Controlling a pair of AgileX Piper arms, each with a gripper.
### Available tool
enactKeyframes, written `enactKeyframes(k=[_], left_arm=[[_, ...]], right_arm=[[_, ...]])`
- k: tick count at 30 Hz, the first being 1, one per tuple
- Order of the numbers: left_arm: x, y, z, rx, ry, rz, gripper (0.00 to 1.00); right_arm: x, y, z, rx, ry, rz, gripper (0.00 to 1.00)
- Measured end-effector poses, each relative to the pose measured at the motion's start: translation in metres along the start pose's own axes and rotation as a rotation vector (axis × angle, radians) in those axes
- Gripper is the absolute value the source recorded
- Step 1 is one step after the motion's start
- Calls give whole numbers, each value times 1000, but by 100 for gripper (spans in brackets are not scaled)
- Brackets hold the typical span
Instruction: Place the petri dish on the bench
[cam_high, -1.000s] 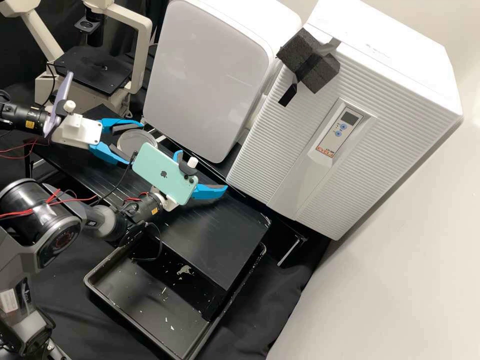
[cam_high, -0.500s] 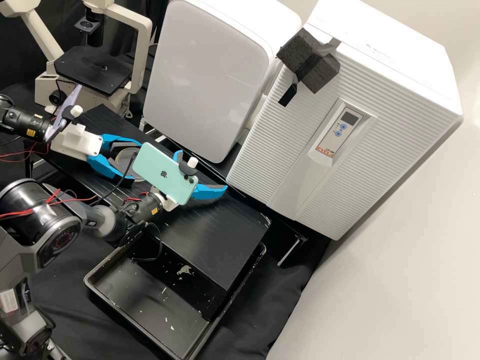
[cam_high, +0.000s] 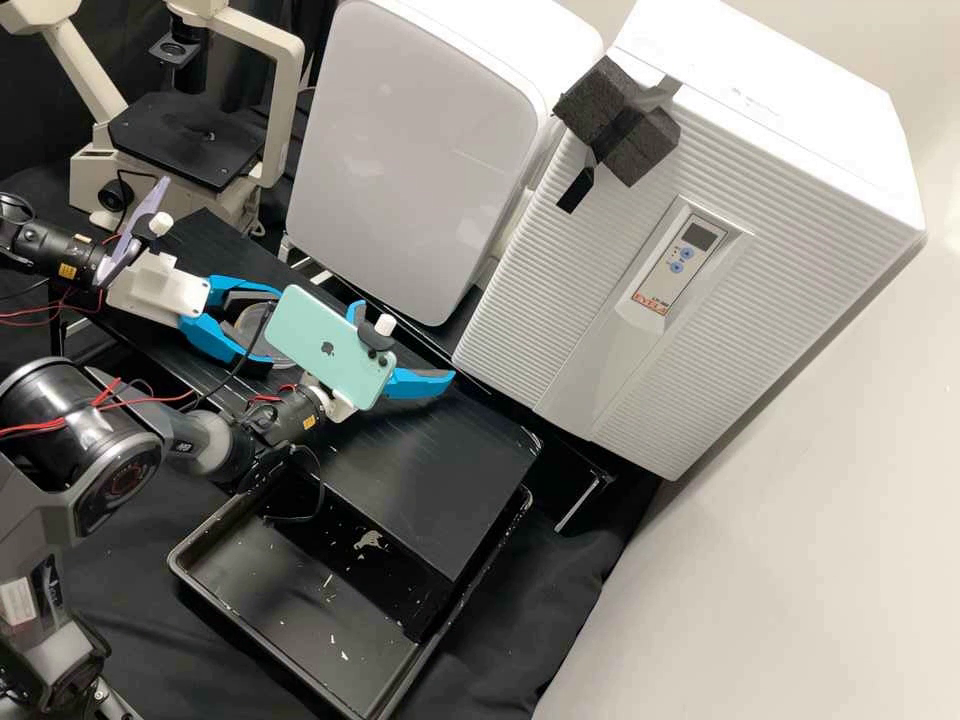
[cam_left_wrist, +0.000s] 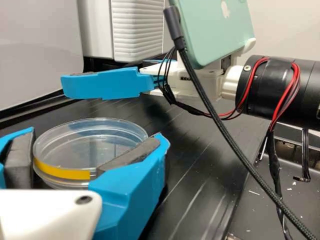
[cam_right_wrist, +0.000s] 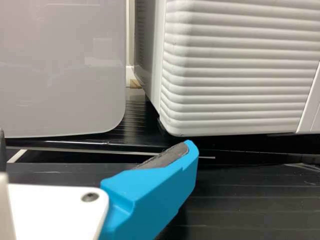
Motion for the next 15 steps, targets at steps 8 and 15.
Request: enactKeyframes(k=[8, 15], left_arm=[[1, 1, 1, 4, -5, 3, 100], [1, 1, 1, 4, -5, 3, 100]], right_arm=[[0, 0, 0, 0, 0, 0, 100], [0, 0, 0, 0, 0, 0, 100]])
